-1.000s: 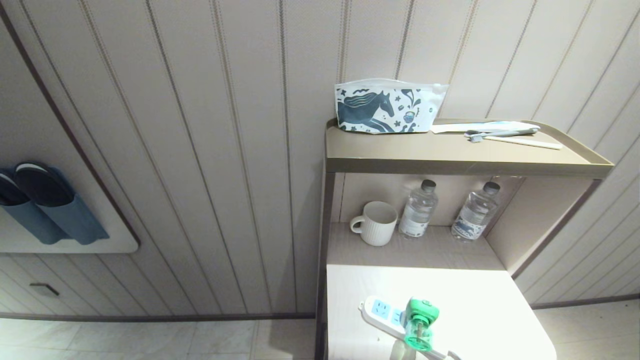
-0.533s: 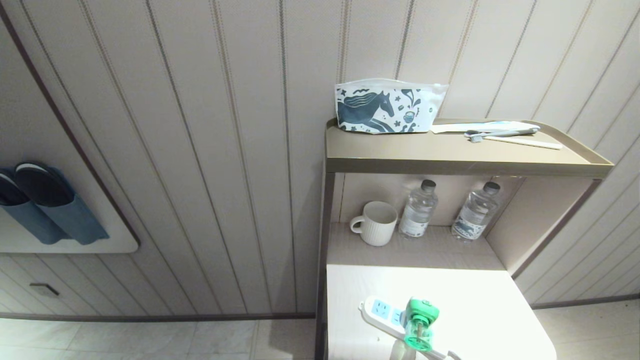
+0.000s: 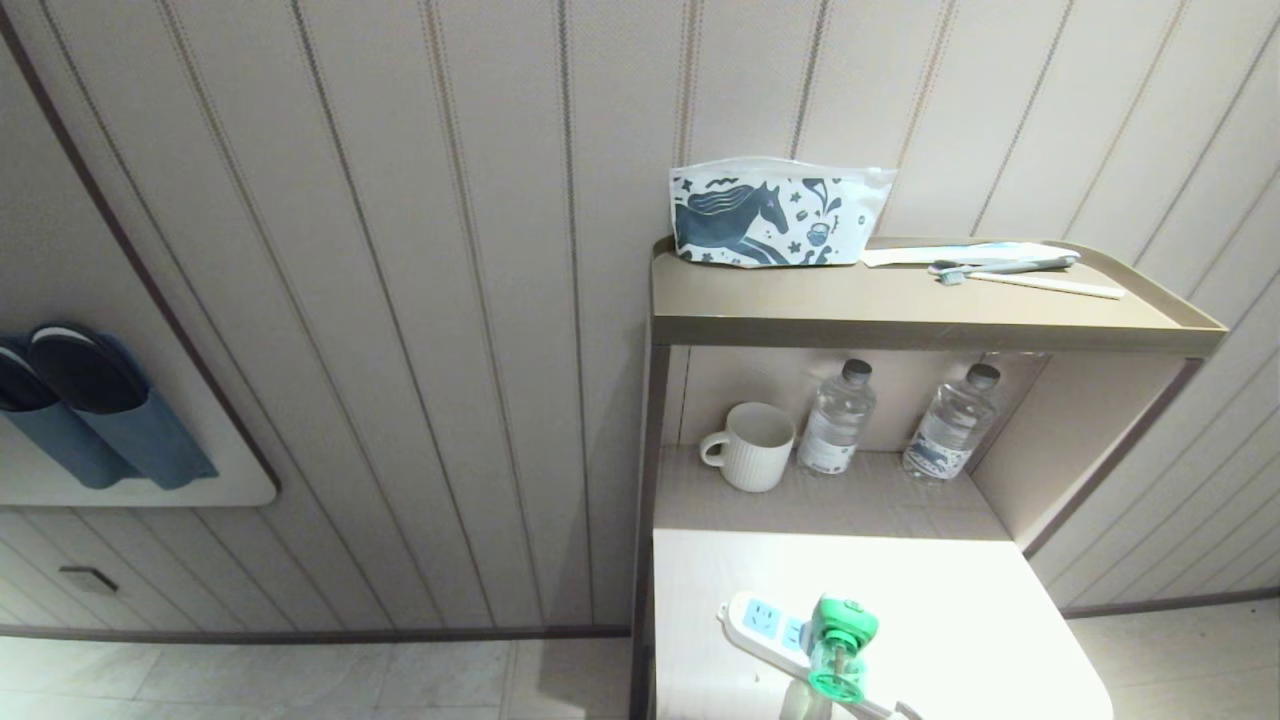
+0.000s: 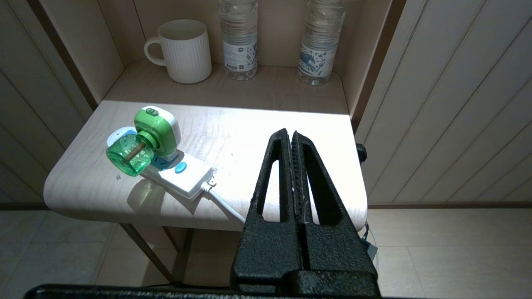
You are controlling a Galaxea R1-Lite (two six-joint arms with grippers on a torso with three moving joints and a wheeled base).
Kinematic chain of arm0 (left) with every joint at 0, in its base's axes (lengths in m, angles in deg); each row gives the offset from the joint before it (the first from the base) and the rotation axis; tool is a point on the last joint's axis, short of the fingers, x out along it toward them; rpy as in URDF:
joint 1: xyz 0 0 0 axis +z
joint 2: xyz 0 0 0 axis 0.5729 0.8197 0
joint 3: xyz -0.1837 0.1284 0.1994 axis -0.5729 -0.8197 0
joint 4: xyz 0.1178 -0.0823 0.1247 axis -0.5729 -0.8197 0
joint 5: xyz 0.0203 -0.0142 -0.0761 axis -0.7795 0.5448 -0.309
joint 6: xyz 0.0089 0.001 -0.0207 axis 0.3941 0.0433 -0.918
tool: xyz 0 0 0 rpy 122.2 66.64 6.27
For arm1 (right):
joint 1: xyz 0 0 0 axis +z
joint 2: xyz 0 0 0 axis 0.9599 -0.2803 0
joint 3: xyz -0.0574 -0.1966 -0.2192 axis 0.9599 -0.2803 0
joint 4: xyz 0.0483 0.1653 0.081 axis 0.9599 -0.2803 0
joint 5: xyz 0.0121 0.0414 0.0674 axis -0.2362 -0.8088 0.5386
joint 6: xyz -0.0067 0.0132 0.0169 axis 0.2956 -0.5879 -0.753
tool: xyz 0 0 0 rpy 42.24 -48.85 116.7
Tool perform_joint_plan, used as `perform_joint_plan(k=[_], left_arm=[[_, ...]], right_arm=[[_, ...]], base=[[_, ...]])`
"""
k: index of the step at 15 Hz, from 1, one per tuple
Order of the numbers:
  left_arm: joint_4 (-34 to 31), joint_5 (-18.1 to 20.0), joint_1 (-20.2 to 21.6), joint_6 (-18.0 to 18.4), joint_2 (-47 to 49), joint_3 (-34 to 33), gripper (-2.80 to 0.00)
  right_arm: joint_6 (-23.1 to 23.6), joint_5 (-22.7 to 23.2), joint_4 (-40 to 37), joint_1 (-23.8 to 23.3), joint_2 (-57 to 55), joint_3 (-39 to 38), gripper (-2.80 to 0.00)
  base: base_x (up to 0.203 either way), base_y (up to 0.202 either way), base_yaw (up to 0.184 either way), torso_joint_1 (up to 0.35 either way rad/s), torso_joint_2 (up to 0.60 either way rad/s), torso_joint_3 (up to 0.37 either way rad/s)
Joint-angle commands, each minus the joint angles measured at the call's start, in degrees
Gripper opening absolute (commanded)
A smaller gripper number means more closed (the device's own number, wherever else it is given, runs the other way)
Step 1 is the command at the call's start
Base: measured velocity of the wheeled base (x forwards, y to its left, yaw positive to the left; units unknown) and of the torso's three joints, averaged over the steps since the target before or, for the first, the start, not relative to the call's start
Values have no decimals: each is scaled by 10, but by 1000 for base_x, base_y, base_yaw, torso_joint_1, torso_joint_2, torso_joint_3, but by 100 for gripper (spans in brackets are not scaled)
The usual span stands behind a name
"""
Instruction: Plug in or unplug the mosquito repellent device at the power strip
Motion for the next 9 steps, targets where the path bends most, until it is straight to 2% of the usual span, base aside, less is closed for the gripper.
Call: perform_joint_plan(k=[1, 9], left_arm=[[0, 0, 0, 0, 0, 0, -280], [0, 0, 0, 0, 0, 0, -280]], right_arm=[[0, 0, 0, 0, -1, 0, -280], [1, 1, 0, 0, -1, 0, -280]], base=[[0, 0, 0, 0, 0, 0], [0, 0, 0, 0, 0, 0]])
